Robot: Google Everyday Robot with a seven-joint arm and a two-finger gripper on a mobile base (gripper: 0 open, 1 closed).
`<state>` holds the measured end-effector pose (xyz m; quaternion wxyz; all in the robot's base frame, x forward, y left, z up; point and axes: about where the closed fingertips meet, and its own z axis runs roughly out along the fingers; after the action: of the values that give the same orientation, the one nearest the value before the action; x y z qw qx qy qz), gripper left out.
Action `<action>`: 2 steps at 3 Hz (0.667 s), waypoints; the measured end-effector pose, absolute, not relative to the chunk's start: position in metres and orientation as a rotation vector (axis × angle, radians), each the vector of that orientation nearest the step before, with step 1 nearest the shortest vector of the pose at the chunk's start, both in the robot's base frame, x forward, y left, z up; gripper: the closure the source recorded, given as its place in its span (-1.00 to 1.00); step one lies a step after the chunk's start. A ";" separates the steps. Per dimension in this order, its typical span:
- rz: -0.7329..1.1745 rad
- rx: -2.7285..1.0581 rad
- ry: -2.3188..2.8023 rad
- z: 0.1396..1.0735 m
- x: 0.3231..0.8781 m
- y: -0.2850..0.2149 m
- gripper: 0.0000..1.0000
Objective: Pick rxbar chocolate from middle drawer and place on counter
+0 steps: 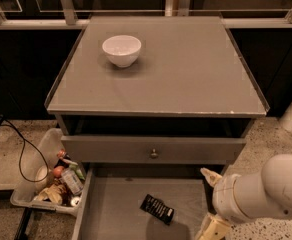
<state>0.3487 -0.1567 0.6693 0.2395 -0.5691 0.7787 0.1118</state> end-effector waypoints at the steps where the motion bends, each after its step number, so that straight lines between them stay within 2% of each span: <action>1: 0.290 -1.514 2.169 0.614 0.354 -0.173 -1.00; 2: 0.313 -1.450 2.194 0.554 0.365 -0.184 -1.00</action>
Offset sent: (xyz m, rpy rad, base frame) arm 0.0305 -0.0464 -0.1757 0.0448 0.0145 -0.1370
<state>0.3646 -0.1844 0.5541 0.2442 -0.5311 0.8033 0.1145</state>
